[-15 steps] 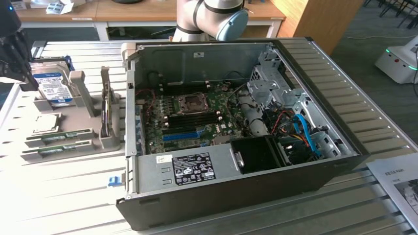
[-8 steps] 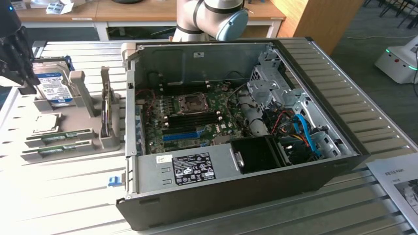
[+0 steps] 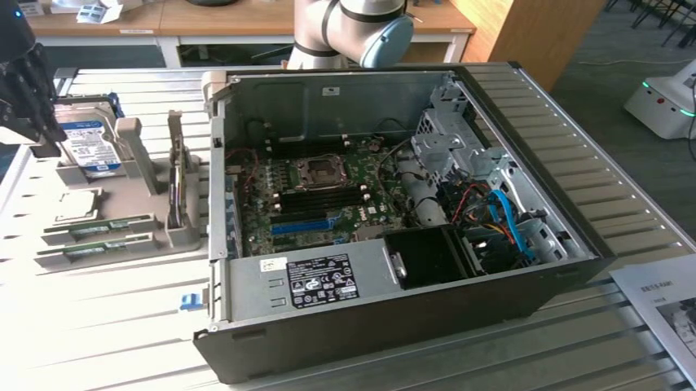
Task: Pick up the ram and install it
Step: 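Pick up the ram and move it above insertion slot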
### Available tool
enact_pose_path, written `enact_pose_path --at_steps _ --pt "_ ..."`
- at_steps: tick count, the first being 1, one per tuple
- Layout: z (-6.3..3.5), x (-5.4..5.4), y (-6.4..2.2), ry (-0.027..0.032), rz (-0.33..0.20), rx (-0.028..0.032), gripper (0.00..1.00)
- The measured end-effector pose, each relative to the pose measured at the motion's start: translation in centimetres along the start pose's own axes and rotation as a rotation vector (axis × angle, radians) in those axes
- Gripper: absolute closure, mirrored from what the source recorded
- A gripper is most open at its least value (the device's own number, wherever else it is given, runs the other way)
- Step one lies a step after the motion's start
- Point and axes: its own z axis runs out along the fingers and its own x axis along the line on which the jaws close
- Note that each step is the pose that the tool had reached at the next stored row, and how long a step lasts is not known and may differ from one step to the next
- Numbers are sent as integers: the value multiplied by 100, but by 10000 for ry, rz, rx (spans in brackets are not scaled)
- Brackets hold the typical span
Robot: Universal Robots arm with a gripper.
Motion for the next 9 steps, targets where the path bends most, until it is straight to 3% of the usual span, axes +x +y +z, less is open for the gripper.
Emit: enact_pose_path --at_steps 9 --pt "-4 112 1 0 2 1 68"
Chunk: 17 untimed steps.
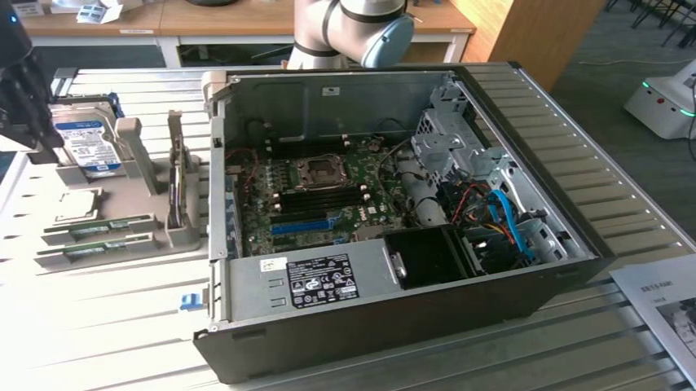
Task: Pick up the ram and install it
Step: 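Pick up the ram and move it above insertion slot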
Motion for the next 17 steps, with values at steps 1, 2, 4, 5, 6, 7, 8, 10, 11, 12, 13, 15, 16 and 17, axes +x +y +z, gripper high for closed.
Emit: enact_pose_path --at_steps 1,2,4,5,6,7,8,10,11,12,13,15,16,17 --pt "-1 12 0 0 0 0 68" --pt "-1 25 0 0 0 0 68" --pt "-2 53 0 0 -1 -1 68" --pt "-3 66 0 0 -1 -1 68" --pt "-3 79 1 0 0 -1 68" --pt "-3 92 1 0 0 -1 68" --pt "-4 103 0 0 -1 0 68" --pt "-4 113 0 -1 -1 -1 68" --pt "-4 113 0 0 -1 0 68" --pt "-4 113 1 0 0 -1 68" --pt "-4 113 1 0 0 -1 68" --pt "-4 113 1 -1 0 0 68" --pt "-3 113 1 0 -1 -1 68" --pt "3 113 1 -1 0 1 68"
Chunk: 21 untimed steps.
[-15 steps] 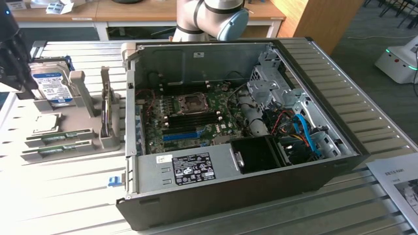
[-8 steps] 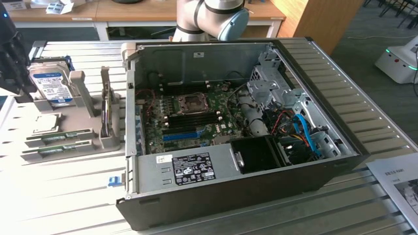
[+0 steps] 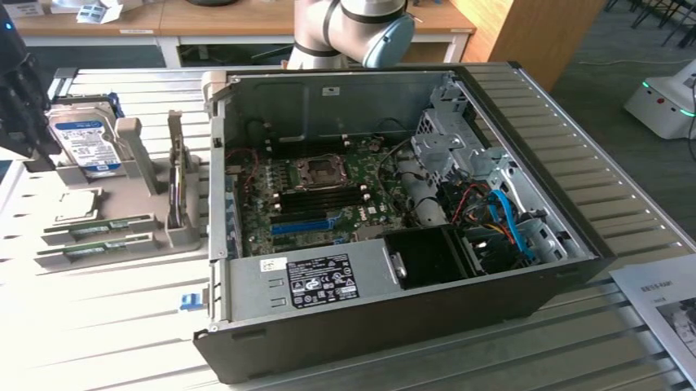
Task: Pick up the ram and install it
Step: 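Pick up the ram and move it above insertion slot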
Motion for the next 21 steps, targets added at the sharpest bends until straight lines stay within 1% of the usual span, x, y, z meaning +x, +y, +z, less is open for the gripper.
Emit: enact_pose_path --at_steps 12,21 --pt "88 3 -4 2 0 -2 68" --pt "195 8 -9 0 0 -1 68"
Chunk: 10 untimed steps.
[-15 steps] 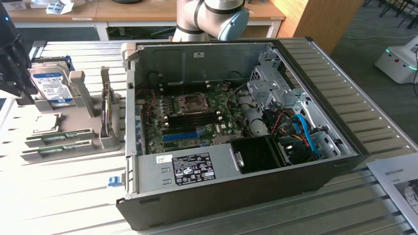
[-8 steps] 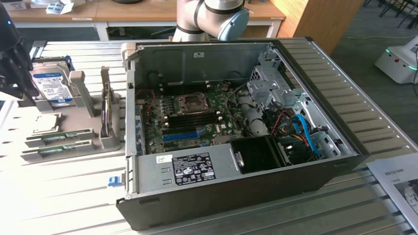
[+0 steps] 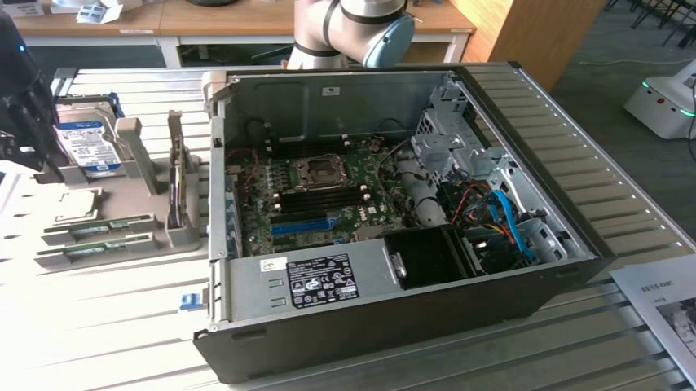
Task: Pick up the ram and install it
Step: 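Pick up the ram and move it above insertion slot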
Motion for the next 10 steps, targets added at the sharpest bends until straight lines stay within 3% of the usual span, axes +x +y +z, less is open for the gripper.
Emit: enact_pose_path --at_steps 10 --pt "121 6 -5 1 0 -1 68"
